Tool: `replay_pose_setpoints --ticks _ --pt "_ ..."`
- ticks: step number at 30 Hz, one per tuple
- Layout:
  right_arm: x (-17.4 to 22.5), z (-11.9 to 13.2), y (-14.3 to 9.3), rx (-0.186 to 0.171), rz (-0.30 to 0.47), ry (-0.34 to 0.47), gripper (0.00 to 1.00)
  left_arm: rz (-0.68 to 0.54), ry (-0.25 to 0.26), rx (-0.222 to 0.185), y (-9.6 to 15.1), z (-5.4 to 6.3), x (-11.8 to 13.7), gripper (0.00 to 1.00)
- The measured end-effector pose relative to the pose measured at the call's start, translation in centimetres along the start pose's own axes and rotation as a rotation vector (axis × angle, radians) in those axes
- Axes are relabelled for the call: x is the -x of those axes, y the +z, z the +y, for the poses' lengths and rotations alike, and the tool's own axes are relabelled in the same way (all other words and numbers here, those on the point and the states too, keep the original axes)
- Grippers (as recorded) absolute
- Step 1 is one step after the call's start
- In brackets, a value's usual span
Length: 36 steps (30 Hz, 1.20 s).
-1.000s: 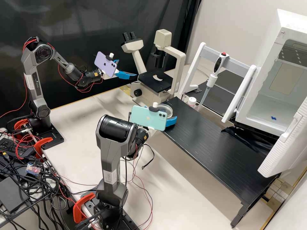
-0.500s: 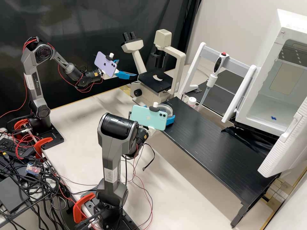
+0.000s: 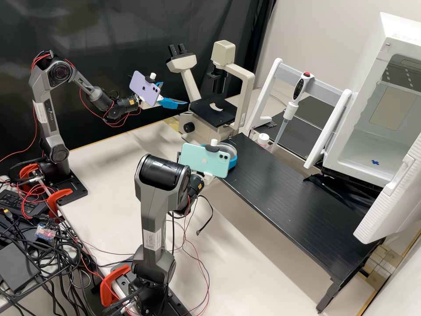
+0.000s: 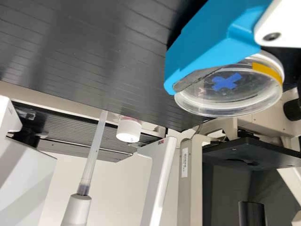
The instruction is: Move the petri dish to the incubator
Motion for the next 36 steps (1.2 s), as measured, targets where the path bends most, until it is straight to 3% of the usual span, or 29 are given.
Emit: replay_pose_setpoints --ticks 27,30,36 --pt "-0.8 0.0 0.4 0.007 -0.006 -0.009 0.00 0.000 0.000 0.000 0.0 0.0 0.0 1.00" --pt "-0.3 0.9 0.8 0.023 -0.005 0.002 0.00 0.000 0.000 0.000 0.0 0.0 0.0 1.00" --pt "1.7 3.7 3.1 0.000 -0.073 0.068 0.00 0.000 0.000 0.000 0.0 0.0 0.0 1.00"
